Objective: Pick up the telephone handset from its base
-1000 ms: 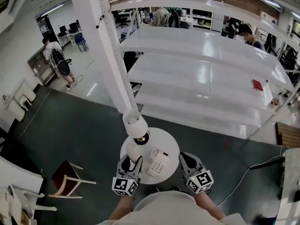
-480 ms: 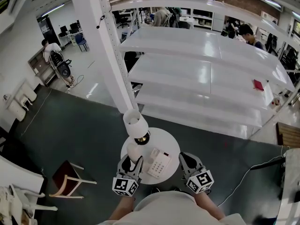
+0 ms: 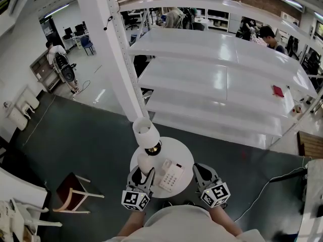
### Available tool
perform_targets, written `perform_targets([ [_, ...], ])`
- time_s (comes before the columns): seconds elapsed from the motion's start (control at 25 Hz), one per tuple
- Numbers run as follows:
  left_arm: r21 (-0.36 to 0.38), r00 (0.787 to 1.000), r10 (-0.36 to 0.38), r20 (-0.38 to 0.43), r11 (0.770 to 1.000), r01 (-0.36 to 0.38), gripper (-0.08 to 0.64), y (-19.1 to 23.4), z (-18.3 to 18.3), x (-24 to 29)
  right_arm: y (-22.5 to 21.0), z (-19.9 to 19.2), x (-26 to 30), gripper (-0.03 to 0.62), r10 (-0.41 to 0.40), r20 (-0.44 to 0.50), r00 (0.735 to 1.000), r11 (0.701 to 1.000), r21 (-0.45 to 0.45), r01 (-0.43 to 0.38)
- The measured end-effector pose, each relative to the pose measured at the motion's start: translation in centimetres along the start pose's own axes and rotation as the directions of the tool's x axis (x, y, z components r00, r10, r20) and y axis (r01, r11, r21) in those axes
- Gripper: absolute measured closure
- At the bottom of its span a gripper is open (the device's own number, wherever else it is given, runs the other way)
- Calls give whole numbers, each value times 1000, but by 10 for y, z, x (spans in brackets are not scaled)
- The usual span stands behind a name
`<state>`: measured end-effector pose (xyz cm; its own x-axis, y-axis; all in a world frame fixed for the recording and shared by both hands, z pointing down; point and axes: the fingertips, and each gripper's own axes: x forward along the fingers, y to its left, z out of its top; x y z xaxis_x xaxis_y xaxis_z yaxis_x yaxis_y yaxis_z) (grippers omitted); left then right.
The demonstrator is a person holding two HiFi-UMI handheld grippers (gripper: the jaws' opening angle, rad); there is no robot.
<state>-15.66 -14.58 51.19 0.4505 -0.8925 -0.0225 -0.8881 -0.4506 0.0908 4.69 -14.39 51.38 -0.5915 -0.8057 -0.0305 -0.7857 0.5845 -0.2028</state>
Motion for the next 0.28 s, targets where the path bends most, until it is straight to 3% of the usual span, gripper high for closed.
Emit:
perform_targets([
  [0.28,0,1000,-3,5,1000,3,331,2,1,1,-1,0,1,584,-5,0,1000,1000,2,5],
])
